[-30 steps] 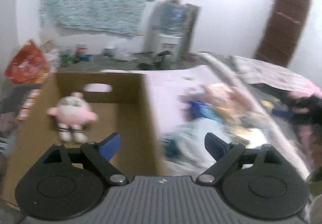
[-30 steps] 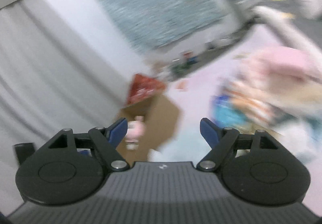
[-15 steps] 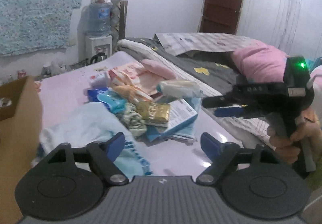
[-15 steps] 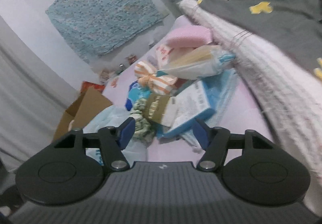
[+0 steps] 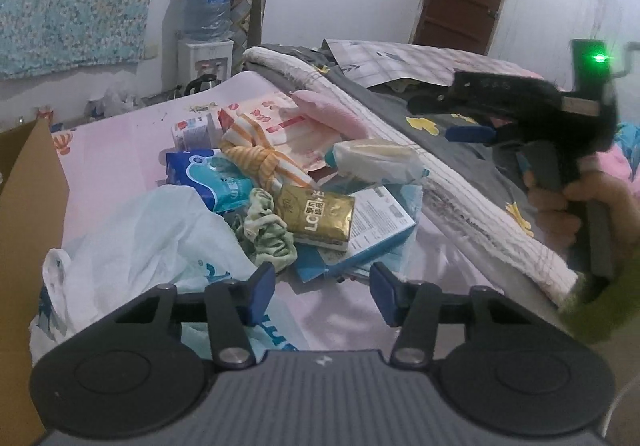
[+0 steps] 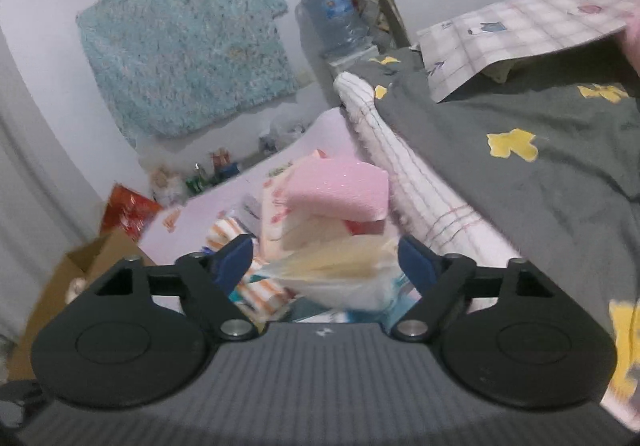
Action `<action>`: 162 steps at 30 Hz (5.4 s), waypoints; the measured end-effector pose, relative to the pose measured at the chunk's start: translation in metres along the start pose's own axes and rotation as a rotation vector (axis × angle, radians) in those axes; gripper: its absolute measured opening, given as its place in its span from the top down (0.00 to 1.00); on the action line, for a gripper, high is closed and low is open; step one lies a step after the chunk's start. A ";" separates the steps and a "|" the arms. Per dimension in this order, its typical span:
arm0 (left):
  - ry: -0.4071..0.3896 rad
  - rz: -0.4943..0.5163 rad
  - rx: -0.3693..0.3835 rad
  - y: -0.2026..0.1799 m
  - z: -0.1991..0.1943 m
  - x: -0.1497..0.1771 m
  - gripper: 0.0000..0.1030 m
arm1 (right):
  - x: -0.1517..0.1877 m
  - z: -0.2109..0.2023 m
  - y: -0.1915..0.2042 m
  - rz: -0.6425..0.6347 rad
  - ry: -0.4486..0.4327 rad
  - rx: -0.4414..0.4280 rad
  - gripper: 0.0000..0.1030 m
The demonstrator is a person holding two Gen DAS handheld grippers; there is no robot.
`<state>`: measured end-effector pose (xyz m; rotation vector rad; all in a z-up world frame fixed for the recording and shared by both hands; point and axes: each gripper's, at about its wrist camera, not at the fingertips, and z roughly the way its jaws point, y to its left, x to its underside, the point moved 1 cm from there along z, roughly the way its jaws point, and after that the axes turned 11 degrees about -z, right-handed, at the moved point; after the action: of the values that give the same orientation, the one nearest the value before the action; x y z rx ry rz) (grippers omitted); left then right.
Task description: Organize soft objects
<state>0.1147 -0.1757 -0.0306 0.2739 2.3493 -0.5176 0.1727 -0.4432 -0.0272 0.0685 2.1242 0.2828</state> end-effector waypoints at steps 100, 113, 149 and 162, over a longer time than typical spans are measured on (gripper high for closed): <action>0.236 0.355 -0.014 -0.083 0.050 0.074 0.41 | 0.206 -0.097 -0.017 0.472 -0.052 -0.320 0.52; 0.177 0.142 0.088 -0.062 0.014 0.035 0.55 | 0.106 -0.088 -0.006 0.440 -0.173 -0.476 0.40; 0.158 -0.177 -0.508 0.273 -0.005 -0.141 0.55 | 0.029 0.177 -0.058 1.210 0.037 -0.256 0.55; 0.226 -0.158 -0.587 0.303 0.051 -0.135 0.53 | 0.034 0.167 -0.061 1.141 0.004 -0.259 0.64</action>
<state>0.3445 0.0672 -0.0598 -0.1352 2.6322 0.1543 0.2982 -0.4682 -0.1557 1.1290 1.8152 1.1997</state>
